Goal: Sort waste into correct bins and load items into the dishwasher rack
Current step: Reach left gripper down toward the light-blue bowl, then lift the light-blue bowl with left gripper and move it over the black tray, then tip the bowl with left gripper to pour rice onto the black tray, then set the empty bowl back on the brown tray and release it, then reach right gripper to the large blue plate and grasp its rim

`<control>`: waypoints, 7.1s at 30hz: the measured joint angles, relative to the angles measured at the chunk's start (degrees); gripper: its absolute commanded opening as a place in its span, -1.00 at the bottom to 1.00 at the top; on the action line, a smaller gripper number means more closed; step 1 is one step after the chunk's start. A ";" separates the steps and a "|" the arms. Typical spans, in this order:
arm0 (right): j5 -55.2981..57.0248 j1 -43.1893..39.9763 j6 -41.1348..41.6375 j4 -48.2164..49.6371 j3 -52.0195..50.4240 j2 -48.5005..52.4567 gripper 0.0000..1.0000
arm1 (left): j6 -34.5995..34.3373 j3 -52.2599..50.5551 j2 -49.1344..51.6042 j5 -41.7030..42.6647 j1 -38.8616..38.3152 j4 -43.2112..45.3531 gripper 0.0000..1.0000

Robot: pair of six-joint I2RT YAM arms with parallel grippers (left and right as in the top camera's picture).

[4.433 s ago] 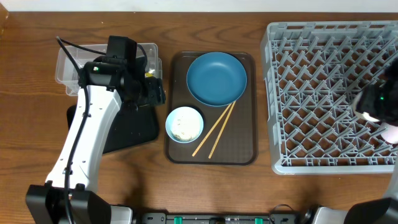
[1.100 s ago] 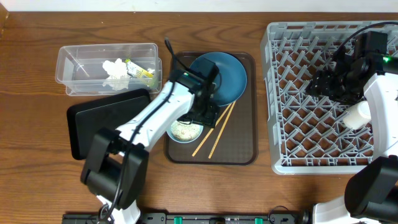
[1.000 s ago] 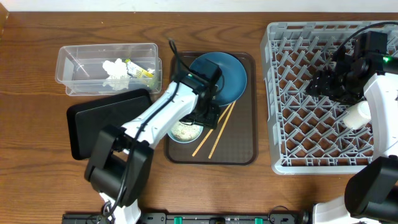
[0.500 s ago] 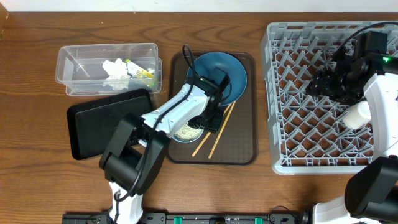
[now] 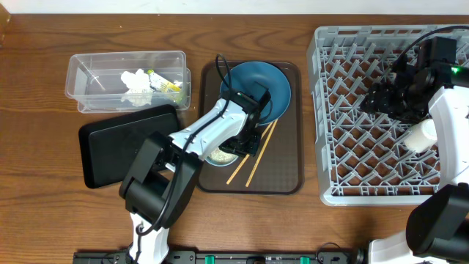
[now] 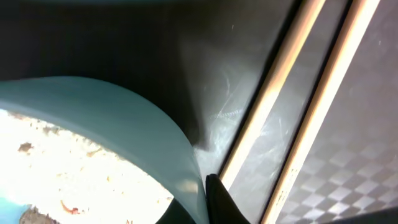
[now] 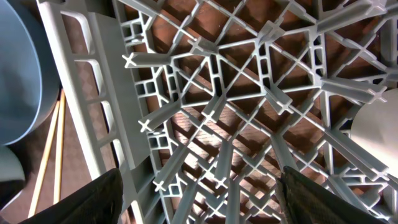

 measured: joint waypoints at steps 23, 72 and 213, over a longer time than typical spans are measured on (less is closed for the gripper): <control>1.33 0.00 -1.38 -0.46 0.02 0.00 0.58 | 1.68 -0.07 -18.05 11.65 23.58 -5.20 -0.88; 1.49 0.00 -1.73 -1.14 0.00 0.00 0.59 | 26.82 -13.86 -4.68 80.00 73.33 -8.09 -0.88; 14.12 31.80 18.43 27.93 6.32 23.87 -0.98 | 2.97 -13.90 -41.90 3.04 40.11 -4.59 0.42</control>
